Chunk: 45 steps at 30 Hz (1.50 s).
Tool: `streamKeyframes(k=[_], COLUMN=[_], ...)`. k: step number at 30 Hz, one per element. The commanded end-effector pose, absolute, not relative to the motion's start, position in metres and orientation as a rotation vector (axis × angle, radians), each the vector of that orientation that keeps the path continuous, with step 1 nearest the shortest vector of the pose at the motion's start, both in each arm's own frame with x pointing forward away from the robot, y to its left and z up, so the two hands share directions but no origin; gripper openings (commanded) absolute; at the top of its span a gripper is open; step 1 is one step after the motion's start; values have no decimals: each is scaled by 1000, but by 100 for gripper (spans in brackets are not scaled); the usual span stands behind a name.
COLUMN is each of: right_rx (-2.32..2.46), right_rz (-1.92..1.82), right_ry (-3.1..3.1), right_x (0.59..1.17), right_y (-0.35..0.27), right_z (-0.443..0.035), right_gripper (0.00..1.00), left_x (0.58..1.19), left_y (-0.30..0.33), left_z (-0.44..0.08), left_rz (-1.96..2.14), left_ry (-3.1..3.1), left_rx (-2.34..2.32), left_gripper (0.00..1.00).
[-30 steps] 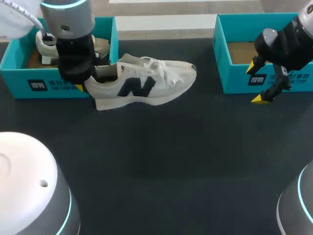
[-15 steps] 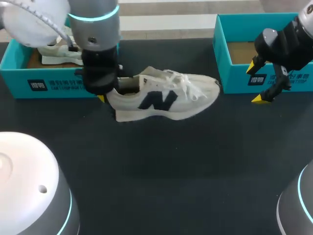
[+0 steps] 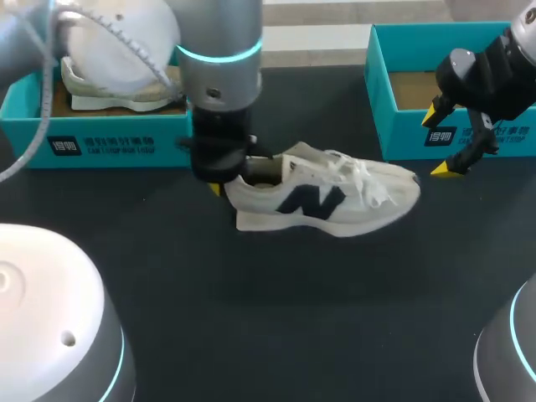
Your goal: Take the shoe out of the shoebox, open the shoe tongue, remove and reinsert the insole, then place the shoe into the shoebox
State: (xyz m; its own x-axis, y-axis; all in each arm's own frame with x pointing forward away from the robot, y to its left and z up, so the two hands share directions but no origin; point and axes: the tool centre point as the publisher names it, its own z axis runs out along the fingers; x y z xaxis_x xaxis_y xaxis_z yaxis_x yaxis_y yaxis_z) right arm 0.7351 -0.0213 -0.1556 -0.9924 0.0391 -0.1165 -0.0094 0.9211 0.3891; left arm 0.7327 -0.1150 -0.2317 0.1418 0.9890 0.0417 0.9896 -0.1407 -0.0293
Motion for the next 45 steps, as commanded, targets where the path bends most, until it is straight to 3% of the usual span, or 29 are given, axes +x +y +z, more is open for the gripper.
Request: streamKeyframes(k=[1, 27, 45], right_rx=[24, 24, 24], right_rz=[596, 596, 596], right_ry=[2963, 2963, 2963], right_x=[737, 737, 737], right_y=[-20, -20, -20], right_z=[-156, -156, -156], right_gripper=[100, 100, 100], left_x=[733, 724, 720], left_y=[-128, -110, -109], left_z=[-240, -338, -374], left_rz=[-24, -118, -189], left_ry=[-2039, -2236, -2128], left_rx=[-2305, -2111, -2120], left_gripper=[0, 0, 0])
